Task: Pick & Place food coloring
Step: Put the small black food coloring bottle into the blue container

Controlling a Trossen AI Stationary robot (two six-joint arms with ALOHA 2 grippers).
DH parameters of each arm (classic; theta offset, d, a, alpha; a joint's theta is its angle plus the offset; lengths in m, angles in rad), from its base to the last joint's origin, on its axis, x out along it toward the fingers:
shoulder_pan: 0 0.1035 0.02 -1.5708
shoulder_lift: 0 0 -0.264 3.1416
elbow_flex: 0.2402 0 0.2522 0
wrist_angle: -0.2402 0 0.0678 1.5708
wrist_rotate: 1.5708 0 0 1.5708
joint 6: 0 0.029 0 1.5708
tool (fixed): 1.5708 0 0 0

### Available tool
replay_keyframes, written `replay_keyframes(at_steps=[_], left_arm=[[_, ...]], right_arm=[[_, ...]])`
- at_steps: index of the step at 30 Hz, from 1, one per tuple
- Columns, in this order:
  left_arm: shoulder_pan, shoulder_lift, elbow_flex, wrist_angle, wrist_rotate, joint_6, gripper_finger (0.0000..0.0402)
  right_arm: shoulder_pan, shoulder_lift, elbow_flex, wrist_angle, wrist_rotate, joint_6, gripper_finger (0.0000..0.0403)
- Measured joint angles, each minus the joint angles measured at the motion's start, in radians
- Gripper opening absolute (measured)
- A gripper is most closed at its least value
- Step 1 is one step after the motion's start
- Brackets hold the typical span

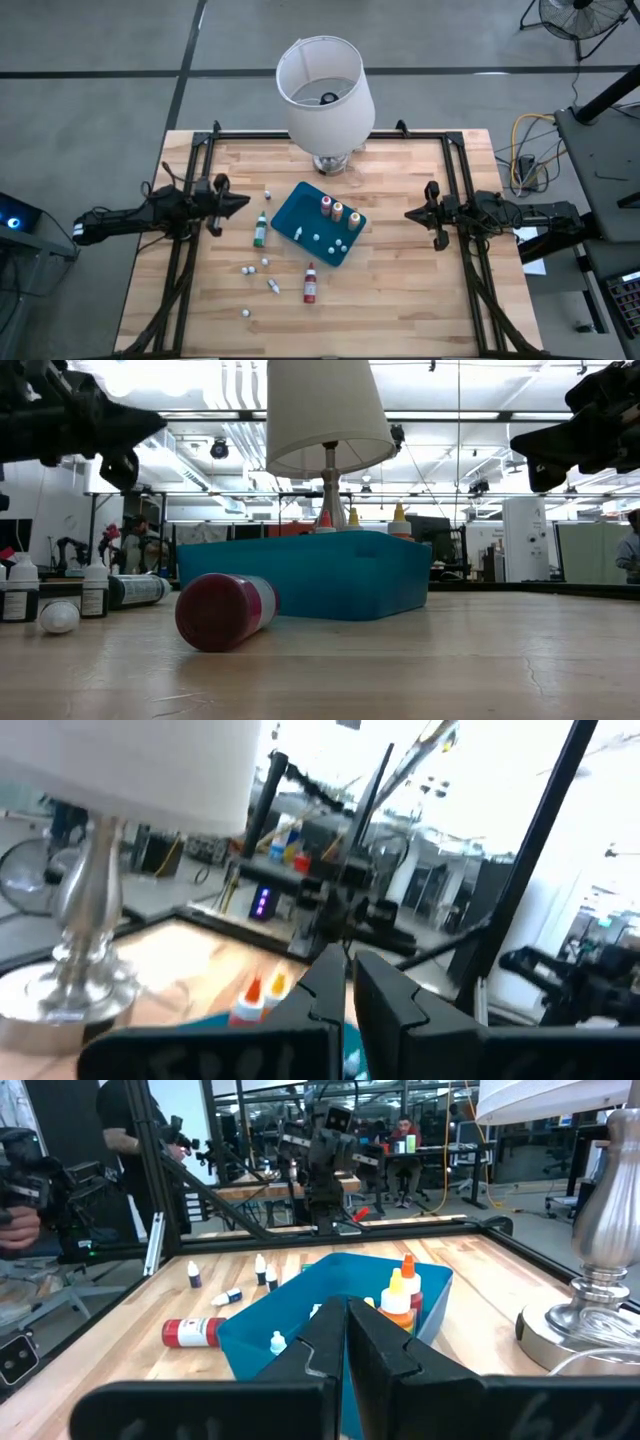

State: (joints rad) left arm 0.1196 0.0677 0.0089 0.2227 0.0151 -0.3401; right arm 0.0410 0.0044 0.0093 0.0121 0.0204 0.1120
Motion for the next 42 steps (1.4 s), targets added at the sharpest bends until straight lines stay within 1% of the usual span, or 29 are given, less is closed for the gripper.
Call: replay_keyframes(at_steps=[7, 18, 22, 27, 33, 37, 42], left_arm=[[0.000, 0.028, 0.081, -0.005, 0.000, 0.021, 0.0000], [0.000, 0.158, 0.242, -0.010, -0.002, 0.023, 0.0000], [0.000, 0.234, 0.328, -0.047, -0.002, 0.019, 0.0000], [0.000, 0.361, 0.467, -0.153, -0.024, 0.026, 0.0000], [0.000, 0.496, 0.624, -0.226, -0.041, 0.098, 0.0000], [0.000, 0.561, 0.711, -0.267, -0.040, 0.136, 0.0000], [0.000, 0.624, 0.796, -0.334, -0.040, 0.138, 0.0000]], right_arm=[[0.000, 0.000, 0.000, 0.000, 0.000, 0.000, 0.0009], [0.000, 0.001, 0.000, 0.000, 0.000, 0.000, 0.0009], [0.000, 0.002, 0.000, 0.000, 0.000, 0.000, 0.0009], [0.000, 0.004, 0.000, 0.000, 0.000, 0.000, 0.0008], [0.000, 0.006, 0.000, 0.000, 0.000, 0.000, 0.0009], [0.000, 0.006, 0.000, 0.000, 0.000, 0.000, 0.0009], [0.000, 0.006, 0.000, 0.000, 0.000, 0.000, 0.0008]])
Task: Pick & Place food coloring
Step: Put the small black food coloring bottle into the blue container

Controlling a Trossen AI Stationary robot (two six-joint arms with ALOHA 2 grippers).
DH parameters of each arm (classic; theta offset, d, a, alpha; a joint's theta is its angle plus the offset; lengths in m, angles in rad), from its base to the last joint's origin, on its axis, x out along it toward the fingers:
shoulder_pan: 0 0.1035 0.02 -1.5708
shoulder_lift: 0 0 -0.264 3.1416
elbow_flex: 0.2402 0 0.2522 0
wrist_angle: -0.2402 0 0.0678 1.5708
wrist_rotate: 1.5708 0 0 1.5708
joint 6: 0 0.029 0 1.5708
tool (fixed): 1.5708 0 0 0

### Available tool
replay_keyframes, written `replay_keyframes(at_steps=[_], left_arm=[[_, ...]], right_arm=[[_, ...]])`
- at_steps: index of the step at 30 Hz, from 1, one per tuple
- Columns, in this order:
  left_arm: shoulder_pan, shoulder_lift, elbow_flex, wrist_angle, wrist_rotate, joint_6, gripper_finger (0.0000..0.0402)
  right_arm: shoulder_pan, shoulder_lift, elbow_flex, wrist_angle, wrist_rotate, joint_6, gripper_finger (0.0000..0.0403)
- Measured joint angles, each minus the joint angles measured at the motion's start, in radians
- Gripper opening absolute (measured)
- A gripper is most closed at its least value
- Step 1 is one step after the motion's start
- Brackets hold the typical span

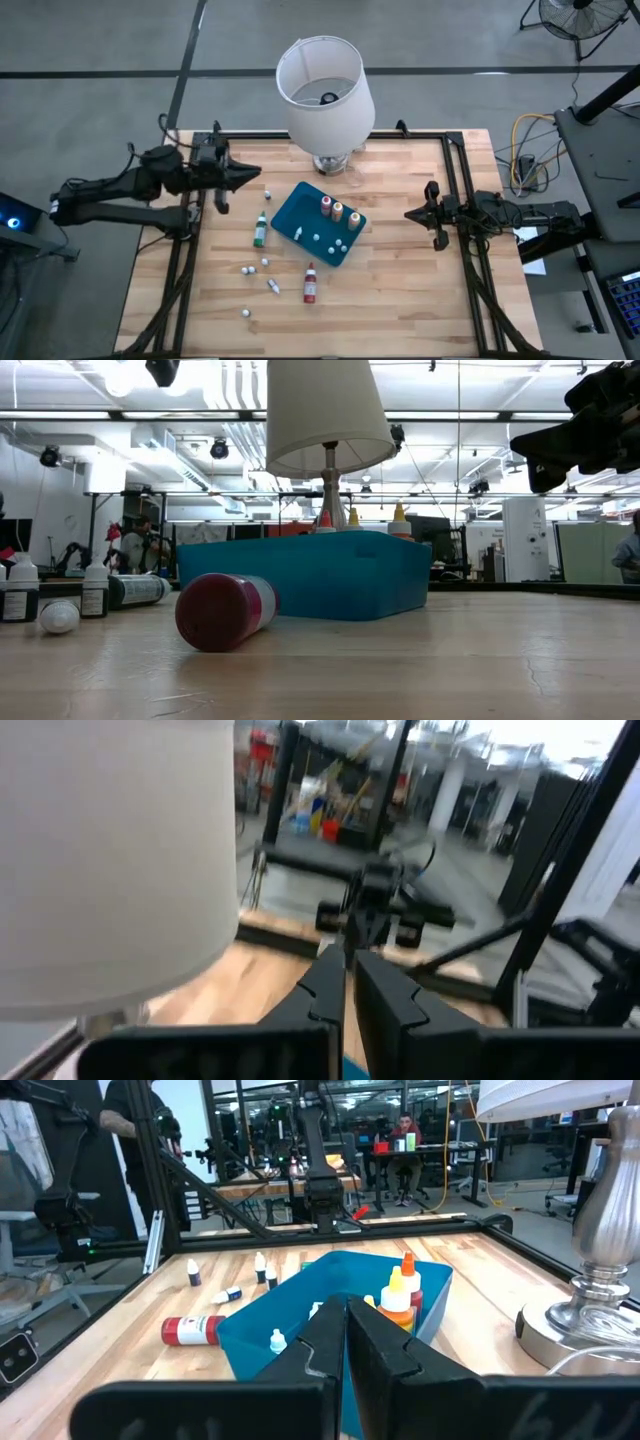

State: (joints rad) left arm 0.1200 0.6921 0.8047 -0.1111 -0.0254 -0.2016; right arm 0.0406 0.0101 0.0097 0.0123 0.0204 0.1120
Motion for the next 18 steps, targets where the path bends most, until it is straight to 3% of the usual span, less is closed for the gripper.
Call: replay_keyframes(at_steps=[6, 18], left_arm=[[0.000, 0.067, 0.068, -0.075, -0.012, 0.046, 0.0000], [0.005, 0.111, 0.180, -0.278, -0.175, 0.116, 0.0000]], right_arm=[[0.000, 0.000, 0.000, 0.000, 0.000, 0.000, 0.0008], [0.000, 0.000, 0.000, 0.000, 0.000, 0.000, 0.0008]])
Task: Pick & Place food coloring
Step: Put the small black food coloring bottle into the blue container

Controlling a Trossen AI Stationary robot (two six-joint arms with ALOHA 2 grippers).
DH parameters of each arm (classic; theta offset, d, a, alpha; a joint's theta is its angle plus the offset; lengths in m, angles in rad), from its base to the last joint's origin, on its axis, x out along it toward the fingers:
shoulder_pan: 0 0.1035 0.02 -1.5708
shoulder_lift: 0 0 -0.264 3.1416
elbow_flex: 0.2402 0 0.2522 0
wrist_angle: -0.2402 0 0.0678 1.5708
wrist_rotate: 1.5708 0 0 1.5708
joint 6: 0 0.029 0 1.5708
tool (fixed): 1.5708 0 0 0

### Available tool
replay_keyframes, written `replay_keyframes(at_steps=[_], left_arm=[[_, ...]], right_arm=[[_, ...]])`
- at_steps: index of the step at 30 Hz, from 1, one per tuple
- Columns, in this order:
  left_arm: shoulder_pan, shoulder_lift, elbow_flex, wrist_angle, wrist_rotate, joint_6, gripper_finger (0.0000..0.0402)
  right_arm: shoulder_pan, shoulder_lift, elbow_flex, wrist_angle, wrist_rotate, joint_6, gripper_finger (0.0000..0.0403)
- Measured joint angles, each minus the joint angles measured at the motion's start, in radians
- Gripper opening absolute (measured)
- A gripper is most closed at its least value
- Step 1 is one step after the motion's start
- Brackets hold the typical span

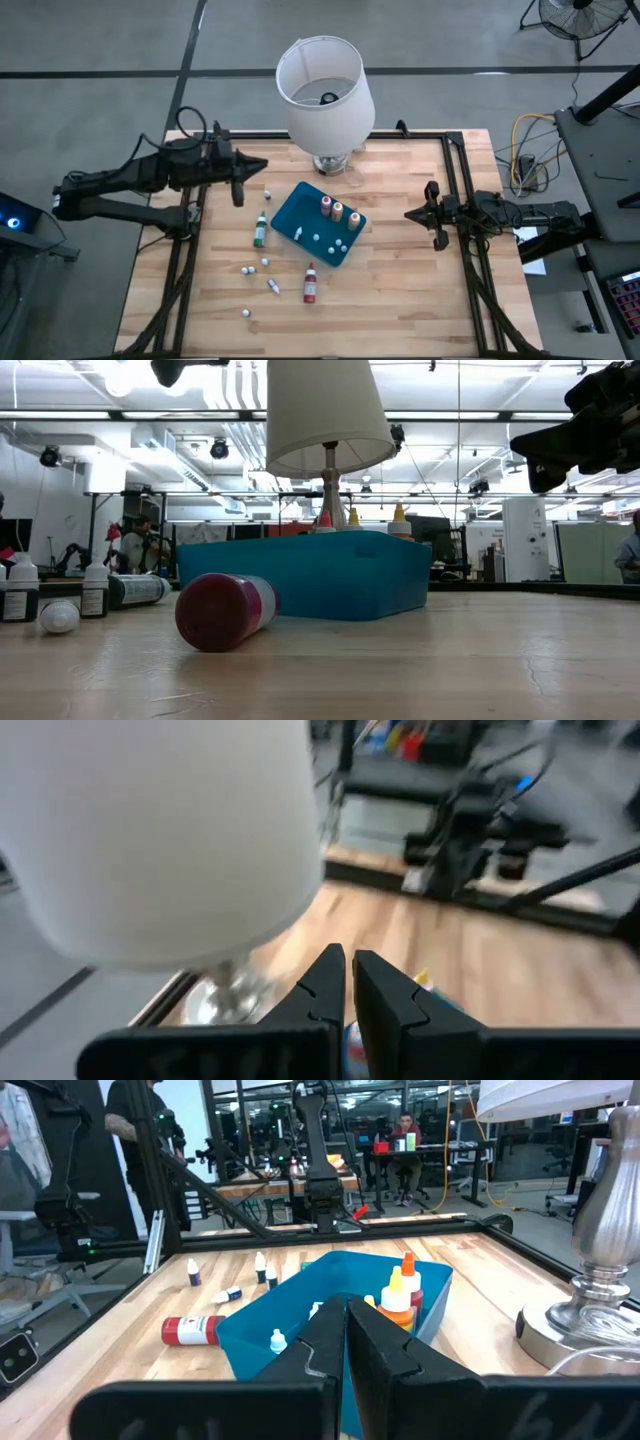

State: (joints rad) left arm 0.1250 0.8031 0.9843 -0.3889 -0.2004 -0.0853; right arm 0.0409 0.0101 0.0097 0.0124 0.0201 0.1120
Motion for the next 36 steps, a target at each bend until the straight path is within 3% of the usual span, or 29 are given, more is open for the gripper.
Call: replay_keyframes(at_steps=[13, 26, 36], left_arm=[[0.027, 0.038, 0.078, -0.131, -0.030, 0.056, 0.0005], [0.050, 0.064, 0.078, -0.122, -0.096, 0.048, 0.0146], [0.052, 0.076, 0.076, -0.135, -0.105, 0.069, 0.0160]], right_arm=[[0.000, 0.000, 0.000, 0.000, 0.000, 0.000, 0.0008], [0.000, 0.000, 0.000, 0.000, 0.000, 0.000, 0.0009], [0.000, 0.000, 0.000, 0.000, 0.000, 0.000, 0.0008]])
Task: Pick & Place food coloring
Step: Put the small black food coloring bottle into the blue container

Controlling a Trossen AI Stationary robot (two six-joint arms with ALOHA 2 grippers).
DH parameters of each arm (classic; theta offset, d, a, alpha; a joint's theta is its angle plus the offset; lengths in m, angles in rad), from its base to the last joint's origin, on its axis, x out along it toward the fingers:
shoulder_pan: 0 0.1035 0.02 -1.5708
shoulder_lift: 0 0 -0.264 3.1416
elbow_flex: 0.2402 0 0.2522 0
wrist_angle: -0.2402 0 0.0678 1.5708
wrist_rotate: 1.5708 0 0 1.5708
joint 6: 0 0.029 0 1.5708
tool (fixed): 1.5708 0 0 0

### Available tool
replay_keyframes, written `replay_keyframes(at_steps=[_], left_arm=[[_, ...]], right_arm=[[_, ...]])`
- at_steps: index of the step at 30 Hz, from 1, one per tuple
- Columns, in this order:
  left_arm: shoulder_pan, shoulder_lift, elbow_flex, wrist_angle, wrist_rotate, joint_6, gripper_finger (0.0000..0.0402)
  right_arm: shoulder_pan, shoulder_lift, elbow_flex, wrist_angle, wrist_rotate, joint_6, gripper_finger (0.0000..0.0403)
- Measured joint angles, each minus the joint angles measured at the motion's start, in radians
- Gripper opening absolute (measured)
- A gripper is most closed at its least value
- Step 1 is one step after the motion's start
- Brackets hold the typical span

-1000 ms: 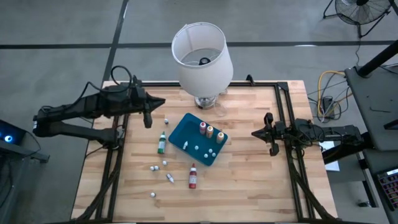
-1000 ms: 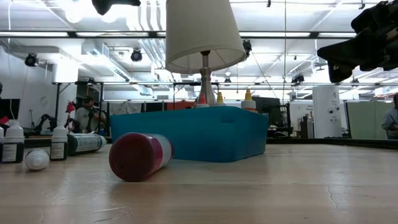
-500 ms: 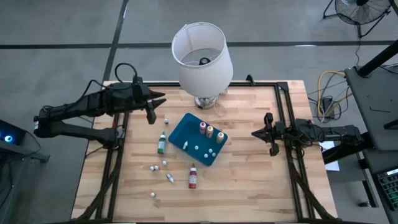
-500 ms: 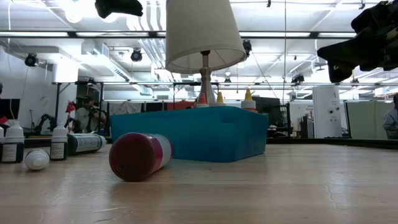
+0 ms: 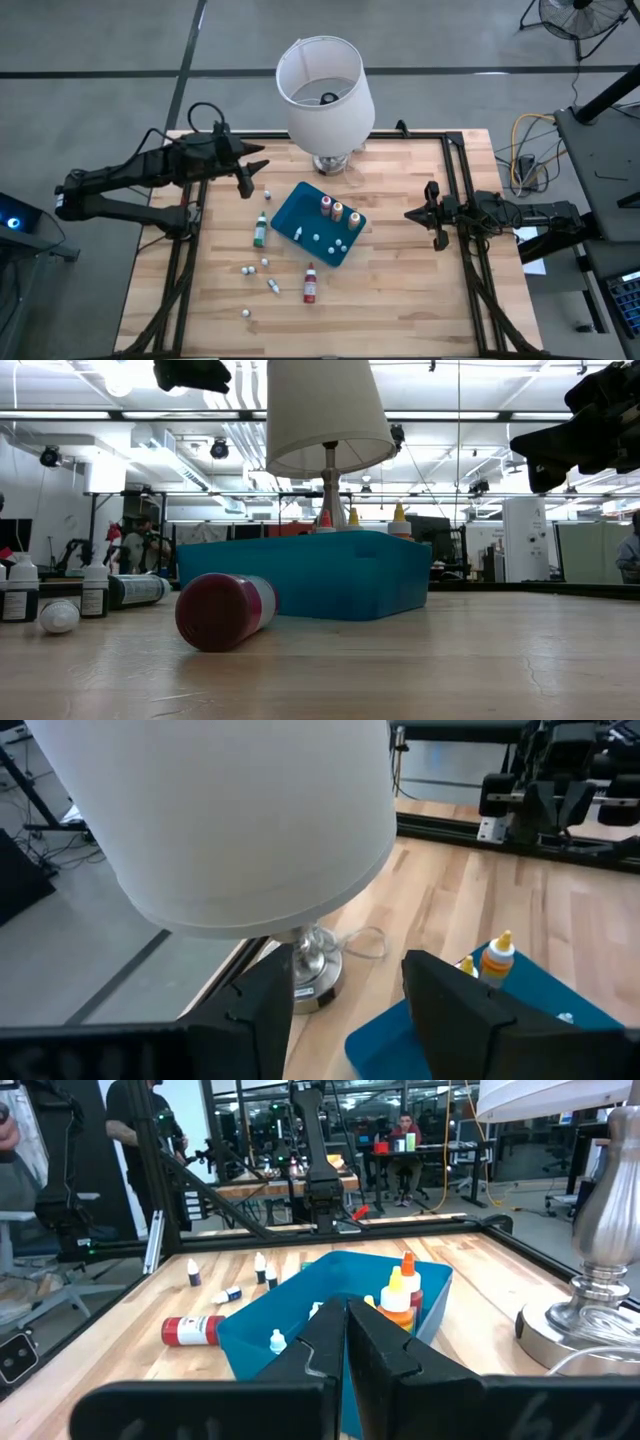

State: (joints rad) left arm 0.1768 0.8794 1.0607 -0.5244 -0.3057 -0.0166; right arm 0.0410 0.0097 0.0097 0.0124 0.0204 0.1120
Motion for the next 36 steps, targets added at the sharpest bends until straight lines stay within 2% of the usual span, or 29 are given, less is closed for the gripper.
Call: replay_keyframes(at_steps=[15, 22, 31, 36], left_arm=[[0.029, 0.112, -0.001, -0.008, -0.086, 0.027, 0.0160], [0.037, 0.121, -0.001, -0.008, -0.087, 0.079, 0.0160], [0.038, 0.122, -0.001, -0.008, -0.119, 0.224, 0.0160], [0.038, 0.123, -0.001, -0.008, -0.120, 0.211, 0.0160]], right_arm=[[0.000, 0.000, 0.000, 0.000, 0.000, 0.000, 0.0008], [0.000, 0.000, 0.000, 0.000, 0.000, 0.000, 0.0008], [0.000, 0.000, 0.000, 0.000, 0.000, 0.000, 0.0009], [0.000, 0.000, 0.000, 0.000, 0.000, 0.000, 0.0008]])
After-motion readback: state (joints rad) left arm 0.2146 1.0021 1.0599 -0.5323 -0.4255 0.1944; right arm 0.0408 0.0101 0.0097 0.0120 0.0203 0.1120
